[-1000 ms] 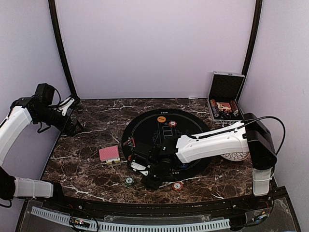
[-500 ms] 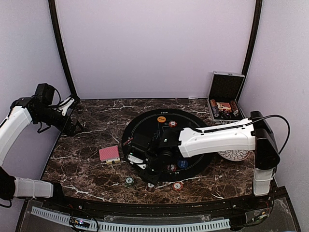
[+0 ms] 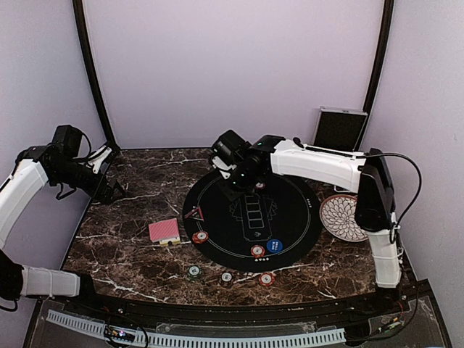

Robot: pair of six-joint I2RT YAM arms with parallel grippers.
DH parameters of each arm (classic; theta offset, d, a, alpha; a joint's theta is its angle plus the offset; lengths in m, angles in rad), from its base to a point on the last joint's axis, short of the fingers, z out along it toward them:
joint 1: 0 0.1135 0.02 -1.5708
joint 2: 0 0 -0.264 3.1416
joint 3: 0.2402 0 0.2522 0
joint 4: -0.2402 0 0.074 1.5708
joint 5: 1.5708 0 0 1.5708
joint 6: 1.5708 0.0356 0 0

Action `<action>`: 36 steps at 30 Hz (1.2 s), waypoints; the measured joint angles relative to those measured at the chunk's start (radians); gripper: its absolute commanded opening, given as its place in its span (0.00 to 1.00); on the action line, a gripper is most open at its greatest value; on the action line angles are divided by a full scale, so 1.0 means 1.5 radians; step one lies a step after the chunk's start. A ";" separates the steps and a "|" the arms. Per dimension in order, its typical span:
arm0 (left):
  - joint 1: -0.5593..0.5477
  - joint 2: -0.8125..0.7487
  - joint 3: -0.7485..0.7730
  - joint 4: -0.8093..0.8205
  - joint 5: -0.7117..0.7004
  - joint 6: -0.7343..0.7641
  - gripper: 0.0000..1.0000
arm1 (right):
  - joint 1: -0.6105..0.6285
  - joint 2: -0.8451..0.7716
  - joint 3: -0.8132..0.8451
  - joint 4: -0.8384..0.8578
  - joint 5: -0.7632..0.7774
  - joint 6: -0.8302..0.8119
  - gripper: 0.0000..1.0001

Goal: Distribute texas hold em gaming equipment

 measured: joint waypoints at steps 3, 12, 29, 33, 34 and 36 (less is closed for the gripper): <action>0.000 0.000 0.000 0.000 0.001 0.000 0.99 | -0.047 0.052 0.053 0.004 0.007 0.000 0.24; 0.000 0.001 0.000 0.000 0.004 0.000 0.99 | -0.119 0.179 0.146 0.010 0.033 0.001 0.23; 0.000 0.015 0.011 0.001 0.010 -0.001 0.99 | -0.145 0.273 0.193 0.055 0.067 0.000 0.23; 0.000 0.015 0.011 0.001 0.010 0.000 0.99 | -0.154 0.284 0.202 0.073 0.071 0.001 0.23; 0.000 0.015 0.011 0.001 0.010 0.000 0.99 | -0.156 0.287 0.206 0.078 0.073 0.001 0.23; 0.000 0.015 0.011 0.001 0.010 0.000 0.99 | -0.161 0.294 0.214 0.084 0.073 0.001 0.24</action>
